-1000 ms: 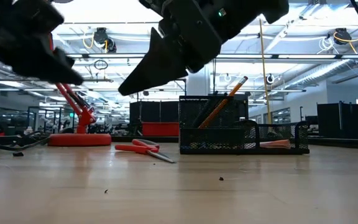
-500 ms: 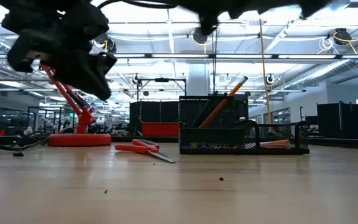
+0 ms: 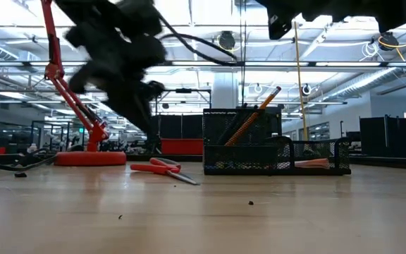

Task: Pick and place office supplies into organizer
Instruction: Put the red scissors into the black desk organizer

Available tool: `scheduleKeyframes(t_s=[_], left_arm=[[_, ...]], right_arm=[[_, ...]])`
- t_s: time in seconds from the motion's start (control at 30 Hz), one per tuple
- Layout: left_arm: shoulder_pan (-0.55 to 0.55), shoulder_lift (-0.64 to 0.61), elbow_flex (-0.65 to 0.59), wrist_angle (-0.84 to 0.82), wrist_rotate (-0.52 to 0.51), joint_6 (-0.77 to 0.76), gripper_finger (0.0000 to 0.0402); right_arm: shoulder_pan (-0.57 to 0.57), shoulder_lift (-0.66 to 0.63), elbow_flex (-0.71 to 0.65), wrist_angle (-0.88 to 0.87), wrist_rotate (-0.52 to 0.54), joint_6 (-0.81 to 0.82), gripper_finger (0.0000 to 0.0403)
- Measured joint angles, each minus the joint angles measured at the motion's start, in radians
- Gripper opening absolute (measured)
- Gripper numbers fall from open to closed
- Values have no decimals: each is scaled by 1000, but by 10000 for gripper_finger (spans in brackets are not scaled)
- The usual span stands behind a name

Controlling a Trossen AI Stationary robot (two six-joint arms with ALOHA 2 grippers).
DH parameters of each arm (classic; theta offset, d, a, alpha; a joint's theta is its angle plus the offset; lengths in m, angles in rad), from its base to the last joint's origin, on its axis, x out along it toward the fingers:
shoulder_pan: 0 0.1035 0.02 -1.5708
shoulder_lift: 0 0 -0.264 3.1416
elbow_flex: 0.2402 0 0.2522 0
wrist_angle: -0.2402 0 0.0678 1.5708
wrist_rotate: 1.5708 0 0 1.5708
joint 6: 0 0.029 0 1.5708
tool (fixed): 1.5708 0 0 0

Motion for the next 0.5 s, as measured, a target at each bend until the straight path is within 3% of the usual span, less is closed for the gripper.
scheduleKeyframes(t_s=[0.27, 0.5], left_arm=[[29, 176, 150, -90, 30, 200, 47], [69, 252, 239, -242, 57, 323, 47]], right_arm=[[0, -1, 0, -39, -2, 0, 0], [-2, 0, -1, -70, -1, 0, 0]])
